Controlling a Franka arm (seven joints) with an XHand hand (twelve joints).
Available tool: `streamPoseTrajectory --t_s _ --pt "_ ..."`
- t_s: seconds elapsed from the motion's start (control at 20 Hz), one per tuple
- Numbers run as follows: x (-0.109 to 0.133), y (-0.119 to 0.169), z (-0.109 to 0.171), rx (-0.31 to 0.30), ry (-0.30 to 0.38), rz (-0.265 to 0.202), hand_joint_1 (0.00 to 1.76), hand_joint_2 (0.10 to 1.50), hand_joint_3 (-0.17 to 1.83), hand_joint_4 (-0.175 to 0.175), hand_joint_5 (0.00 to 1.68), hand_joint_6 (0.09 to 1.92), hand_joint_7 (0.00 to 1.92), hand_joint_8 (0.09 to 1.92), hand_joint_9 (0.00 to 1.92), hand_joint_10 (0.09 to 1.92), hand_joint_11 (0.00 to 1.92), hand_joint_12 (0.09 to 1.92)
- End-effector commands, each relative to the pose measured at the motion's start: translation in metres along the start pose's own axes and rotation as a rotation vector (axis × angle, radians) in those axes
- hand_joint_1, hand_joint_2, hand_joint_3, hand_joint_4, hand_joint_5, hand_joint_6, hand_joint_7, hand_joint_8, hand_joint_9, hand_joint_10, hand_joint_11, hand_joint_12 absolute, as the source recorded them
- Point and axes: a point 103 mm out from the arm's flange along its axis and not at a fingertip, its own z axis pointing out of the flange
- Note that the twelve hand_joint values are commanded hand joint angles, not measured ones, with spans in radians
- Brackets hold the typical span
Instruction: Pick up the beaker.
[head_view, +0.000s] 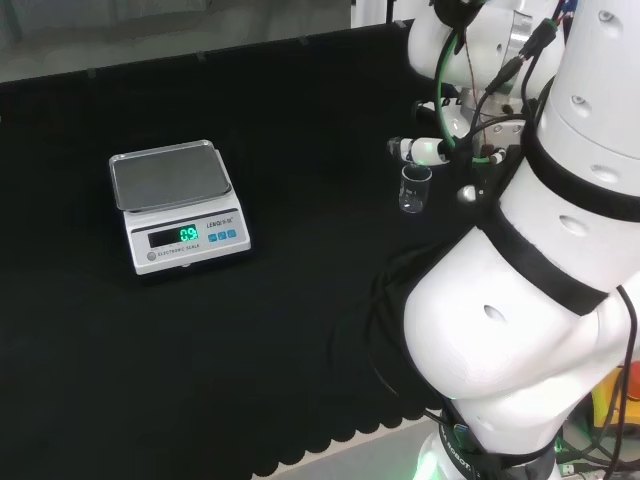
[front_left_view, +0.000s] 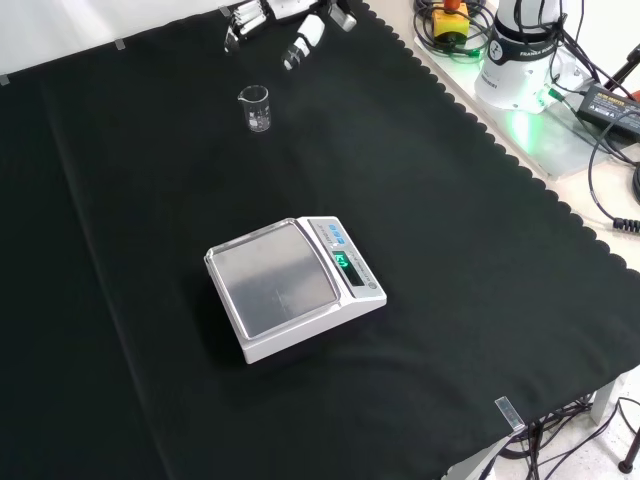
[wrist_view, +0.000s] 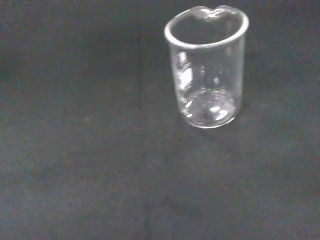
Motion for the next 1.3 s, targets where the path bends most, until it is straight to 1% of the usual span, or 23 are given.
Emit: streamPoseTrajectory --t_s 0.05,0.25,0.4,0.7,0.9,1.15,1.3 --pt "-0.032 0.031 0.026 0.015 0.102 -0.039 0.18 0.99 0.15 -0.065 0.37 0.09 0.06 0.81 0.09 0.87 0.07 1.53" --pt "-0.037 0.031 0.041 0.033 0.133 -0.05 0.18 0.99 0.15 -0.065 0.37 0.09 0.06 0.81 0.09 0.87 0.07 1.53" --pt "-0.041 0.033 0.053 0.054 0.146 -0.049 0.18 0.99 0.15 -0.065 0.37 0.09 0.06 0.81 0.09 0.87 0.07 1.53" --pt "-0.029 0.039 0.074 0.089 0.159 -0.061 0.18 0.99 0.15 -0.065 0.37 0.09 0.06 0.81 0.09 0.87 0.07 1.53" --pt "-0.019 0.042 0.079 0.105 0.153 -0.078 0.19 0.99 0.15 -0.066 0.37 0.09 0.06 0.81 0.08 0.87 0.07 1.53" --pt "-0.013 0.042 0.085 0.12 0.152 -0.065 0.19 0.99 0.15 -0.066 0.37 0.09 0.06 0.82 0.08 0.87 0.07 1.53" --pt "-0.015 0.042 0.086 0.126 0.159 -0.057 0.19 0.99 0.15 -0.066 0.37 0.09 0.06 0.82 0.08 0.87 0.07 1.53"
